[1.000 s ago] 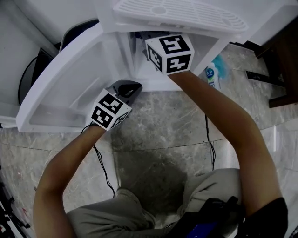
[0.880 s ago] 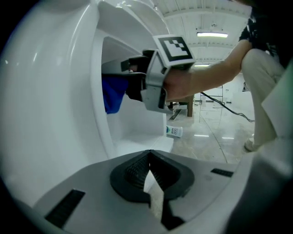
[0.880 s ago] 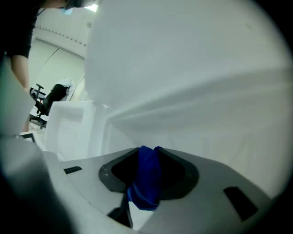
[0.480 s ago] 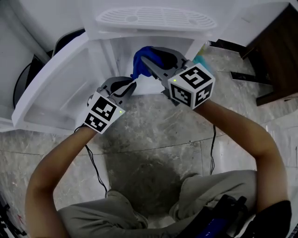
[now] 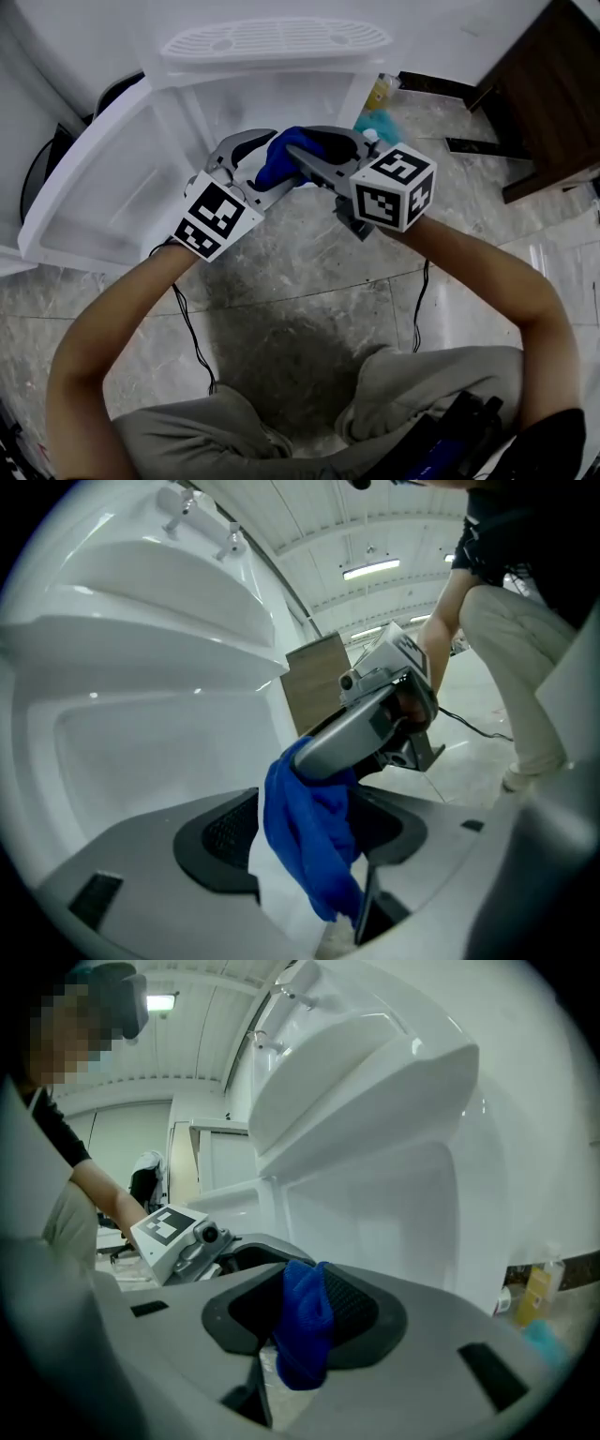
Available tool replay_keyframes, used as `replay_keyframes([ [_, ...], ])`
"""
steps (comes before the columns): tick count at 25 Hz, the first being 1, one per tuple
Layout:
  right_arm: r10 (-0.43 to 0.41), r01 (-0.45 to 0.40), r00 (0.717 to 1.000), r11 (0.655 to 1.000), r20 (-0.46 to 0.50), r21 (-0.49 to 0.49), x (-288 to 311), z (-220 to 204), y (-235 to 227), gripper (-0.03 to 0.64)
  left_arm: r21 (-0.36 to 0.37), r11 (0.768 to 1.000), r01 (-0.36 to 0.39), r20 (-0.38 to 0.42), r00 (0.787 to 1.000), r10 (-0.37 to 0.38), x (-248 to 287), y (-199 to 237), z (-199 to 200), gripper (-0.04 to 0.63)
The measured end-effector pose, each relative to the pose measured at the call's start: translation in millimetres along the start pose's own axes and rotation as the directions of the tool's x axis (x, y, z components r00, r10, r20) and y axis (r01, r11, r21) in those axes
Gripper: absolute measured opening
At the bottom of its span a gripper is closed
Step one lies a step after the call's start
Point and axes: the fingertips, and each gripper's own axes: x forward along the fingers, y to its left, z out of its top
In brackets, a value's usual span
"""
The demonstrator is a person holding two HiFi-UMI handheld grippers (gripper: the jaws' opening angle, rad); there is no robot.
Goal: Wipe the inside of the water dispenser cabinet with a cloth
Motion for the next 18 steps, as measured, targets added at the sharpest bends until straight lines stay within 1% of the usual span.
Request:
replay_keyframes([
  [3,0.015,-0.015,1.000,0.999,0.002,0.030,-1.1,-1.9,7.8,0.109,0.030,0.999,0.021,-0.019,1.000,-0.020,5.2,-4.8,4.3,0.284],
  [6,0.030,-0.029,0.999,0.998,-0.014,0.064,-1.9,-7.3,8.3,0.109,0.073,0.997,0.034,-0.084,0.996,-0.028,6.5,-9.9,-5.8,0.278],
  [8,0.037,-0.035,0.999,0.996,-0.017,0.083,-1.3,-10.5,8.9,0.109,0.100,0.994,0.040,-0.130,0.991,-0.027,7.6,-12.6,-15.5,0.213],
  [9,0.039,-0.037,0.999,0.995,-0.017,0.087,-1.2,-11.8,9.1,0.109,0.102,0.994,0.042,-0.142,0.990,-0.027,7.8,-13.7,-18.6,0.175],
  [11,0.046,-0.044,0.999,0.995,-0.018,0.094,-1.5,-13.8,8.6,0.110,0.082,0.995,0.050,-0.147,0.988,-0.038,8.5,-15.3,-21.8,0.146],
  [13,0.054,-0.052,0.998,0.993,-0.015,0.102,-2.6,-14.8,6.4,0.114,0.062,0.996,0.065,-0.142,0.988,-0.056,10.1,-15.5,-22.5,0.133],
  [15,0.060,-0.060,0.998,0.994,-0.003,0.097,-5.1,-13.8,2.2,0.114,0.060,0.996,0.073,-0.139,0.988,-0.064,12.4,-13.0,-21.4,0.127],
  [18,0.056,-0.056,0.998,0.997,0.011,0.061,-10.5,-11.9,-6.1,0.114,0.055,0.996,0.065,-0.147,0.988,-0.056,15.3,-5.6,-19.1,0.127],
])
